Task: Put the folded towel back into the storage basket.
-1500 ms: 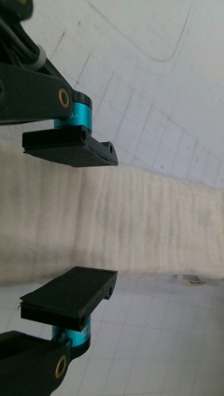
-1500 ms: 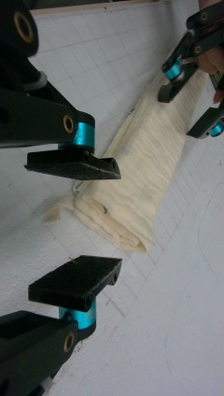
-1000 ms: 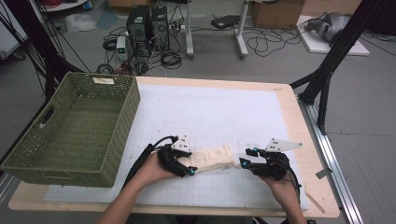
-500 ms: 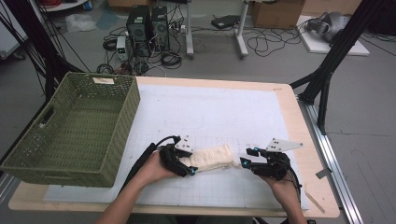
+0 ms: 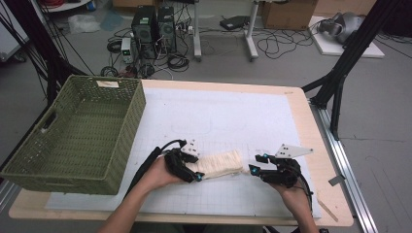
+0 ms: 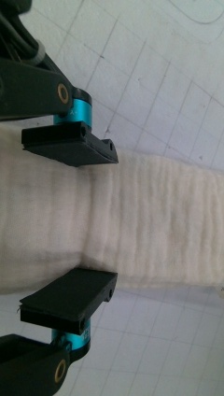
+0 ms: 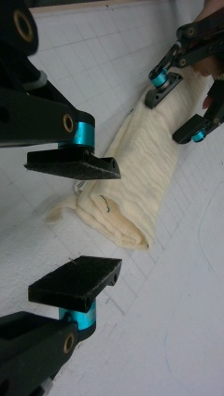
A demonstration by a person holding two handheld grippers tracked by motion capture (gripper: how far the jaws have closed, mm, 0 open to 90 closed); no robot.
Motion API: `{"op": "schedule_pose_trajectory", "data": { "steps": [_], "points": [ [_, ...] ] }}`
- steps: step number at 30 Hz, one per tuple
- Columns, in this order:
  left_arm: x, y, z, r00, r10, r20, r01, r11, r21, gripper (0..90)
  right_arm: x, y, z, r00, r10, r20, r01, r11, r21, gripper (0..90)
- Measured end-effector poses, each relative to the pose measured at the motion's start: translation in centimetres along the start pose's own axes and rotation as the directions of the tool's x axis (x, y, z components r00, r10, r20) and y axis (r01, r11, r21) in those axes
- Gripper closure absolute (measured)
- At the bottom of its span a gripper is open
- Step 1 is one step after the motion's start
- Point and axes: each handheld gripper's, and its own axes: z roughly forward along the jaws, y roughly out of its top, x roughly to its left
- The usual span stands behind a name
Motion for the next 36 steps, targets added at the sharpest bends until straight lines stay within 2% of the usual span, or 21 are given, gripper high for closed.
{"op": "schedule_pose_trajectory", "data": {
  "steps": [5, 9, 13, 22, 26, 29, 32, 34, 36],
  "points": [
    [-0.12, -0.08, 0.14, 0.9997, 0.012, 0.021, -0.012, 0.9999, 0.001, 30.8, -0.11, 0.01, -0.23, 1.0000, 0.006, 0.002, -0.006, 1.000, -0.011, 49.5],
    [-0.20, -0.04, 0.23, 0.9994, 0.033, 0.007, -0.033, 0.9994, 0.009, 31.7, -0.23, 0.02, -0.47, 0.9999, 0.009, 0.008, -0.009, 1.000, -0.016, 49.5],
    [-0.21, 0.01, 0.26, 0.9996, 0.027, -0.008, -0.027, 0.9996, 0.010, 35.0, -0.25, 0.10, -0.55, 0.9999, 0.008, 0.010, -0.008, 1.000, -0.023, 49.4],
    [0.09, 0.23, 0.16, 0.9990, -0.007, -0.044, 0.007, 0.9999, 0.008, 51.3, -0.26, 0.22, -0.76, 0.9998, 0.010, 0.018, -0.010, 0.999, -0.034, 48.7],
    [0.27, 0.27, 0.23, 0.9981, -0.018, -0.059, 0.018, 0.9998, -0.010, 64.2, -0.28, 0.22, -0.84, 0.9997, 0.012, 0.021, -0.012, 0.999, -0.036, 48.7],
    [0.20, 0.29, 0.34, 0.9972, -0.003, -0.075, 0.001, 0.9998, -0.020, 74.9, -0.39, 0.21, -0.84, 0.9997, 0.006, 0.023, -0.005, 0.999, -0.038, 48.6],
    [0.16, 0.35, 0.39, 0.9960, -0.008, -0.089, 0.006, 0.9997, -0.022, 79.9, -0.36, 0.21, -0.79, 0.9997, 0.011, 0.022, -0.011, 0.999, -0.036, 48.6],
    [-0.11, 0.41, 0.36, 0.9937, 0.004, -0.112, -0.005, 0.9999, -0.015, 80.8, -0.40, 0.19, -0.74, 0.9997, 0.011, 0.023, -0.010, 0.999, -0.039, 48.5],
    [-0.41, 0.52, 0.31, 0.9909, -0.013, -0.134, 0.011, 0.9999, -0.013, 81.5, -0.42, 0.19, -0.75, 0.9997, 0.014, 0.020, -0.013, 0.999, -0.041, 48.5]
  ]
}}
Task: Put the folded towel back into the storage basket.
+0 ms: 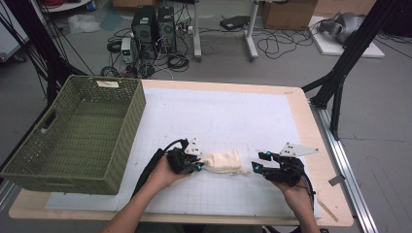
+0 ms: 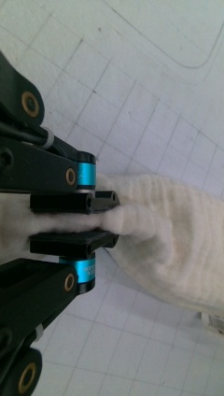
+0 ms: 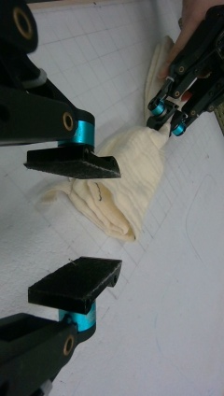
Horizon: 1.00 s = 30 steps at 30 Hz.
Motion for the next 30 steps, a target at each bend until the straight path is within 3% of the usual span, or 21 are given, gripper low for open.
{"op": "schedule_pose_trajectory", "data": {
  "steps": [2, 6, 11, 20, 24, 30],
  "points": [
    [-0.4, 0.1, -0.1, 0.9996, 0.007, -0.029, -0.007, 1.0000, -0.001, 81.9, 0.0, 0.0, -0.1, 1.0000, 0.005, 0.002, -0.005, 1.000, -0.007, 48.6],
    [-0.3, -0.1, -1.2, 0.9983, -0.025, -0.052, 0.022, 0.9985, -0.050, 82.0, -0.2, -0.1, -0.3, 0.9999, 0.014, 0.006, -0.014, 1.000, -0.015, 48.5],
    [-0.2, -0.4, -2.3, 0.9952, -0.041, -0.089, 0.034, 0.9968, -0.072, 82.2, -0.3, -0.1, -0.4, 0.9998, 0.014, 0.011, -0.014, 1.000, -0.020, 48.5],
    [0.0, 0.0, -3.9, 0.9915, -0.059, -0.116, 0.044, 0.9909, -0.127, 82.2, -0.2, 0.0, -0.4, 0.9999, 0.012, 0.011, -0.012, 1.000, -0.018, 48.5],
    [0.2, -0.2, -4.0, 0.9899, -0.065, -0.126, 0.050, 0.9918, -0.118, 82.2, -0.2, 0.0, -0.3, 0.9999, 0.010, 0.011, -0.010, 1.000, -0.016, 48.5],
    [0.3, -0.8, -2.7, 0.9940, -0.078, -0.077, 0.074, 0.9954, -0.061, 82.1, -0.1, 0.0, -0.2, 0.9999, 0.006, 0.011, -0.006, 1.000, -0.012, 48.5]
  ]
}}
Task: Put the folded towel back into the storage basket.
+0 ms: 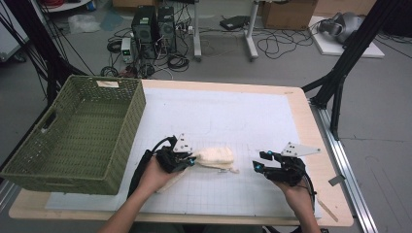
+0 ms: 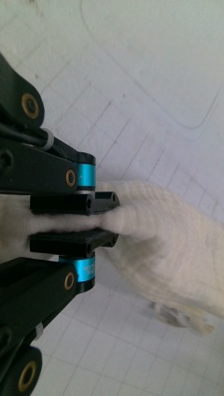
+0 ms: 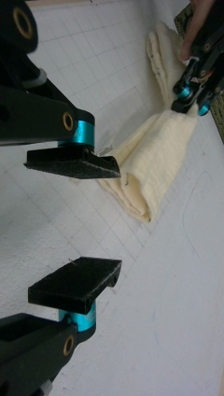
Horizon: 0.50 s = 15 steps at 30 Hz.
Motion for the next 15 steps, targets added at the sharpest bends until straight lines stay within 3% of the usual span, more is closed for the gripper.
{"op": "schedule_pose_trajectory", "data": {
  "steps": [2, 6, 15],
  "points": [
    [-0.1, -0.1, 0.3, 0.9998, 0.009, -0.020, -0.009, 0.9999, 0.010, 82.1, 0.0, 0.0, 0.0, 1.0000, -0.001, 0.001, 0.001, 1.000, 0.001, 48.5],
    [-0.1, 0.4, -0.5, 0.9995, 0.012, -0.027, -0.013, 0.9997, -0.020, 82.1, -0.1, 0.0, -0.1, 1.0000, 0.004, 0.002, -0.004, 1.000, -0.005, 48.5],
    [0.6, 0.9, -2.7, 0.9982, -0.025, -0.054, 0.020, 0.9961, -0.086, 82.1, 0.0, 0.0, 0.0, 1.0000, 0.003, 0.000, -0.003, 1.000, -0.003, 48.5]
  ]
}}
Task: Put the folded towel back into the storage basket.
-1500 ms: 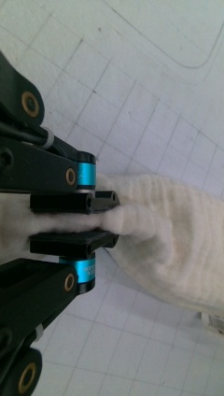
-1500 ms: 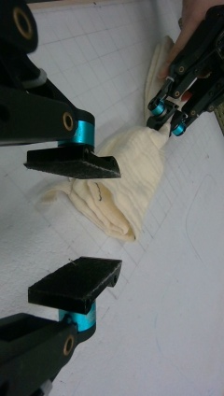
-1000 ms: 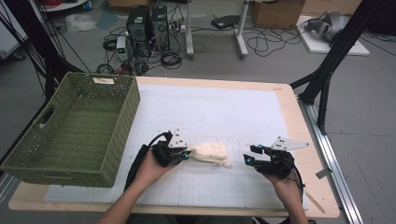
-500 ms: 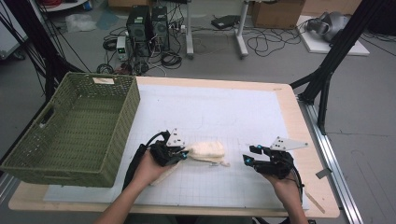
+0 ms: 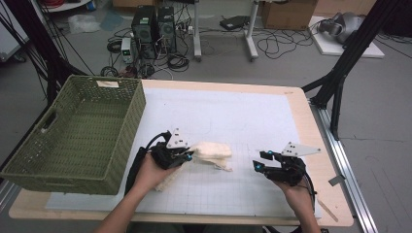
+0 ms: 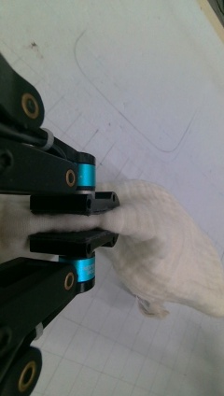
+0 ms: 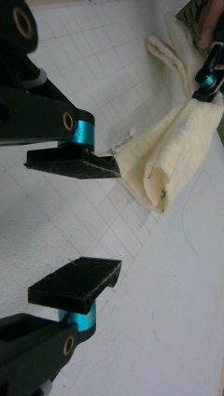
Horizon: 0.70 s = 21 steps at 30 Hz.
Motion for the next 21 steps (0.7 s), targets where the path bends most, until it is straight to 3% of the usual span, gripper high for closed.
{"op": "schedule_pose_trajectory", "data": {
  "steps": [21],
  "points": [
    [1.5, 0.5, -3.1, 0.9979, -0.028, -0.058, 0.025, 0.9987, -0.045, 82.0, 0.1, 0.0, 0.1, 1.0000, 0.003, -0.002, -0.003, 1.000, 0.003, 47.3]
  ]
}}
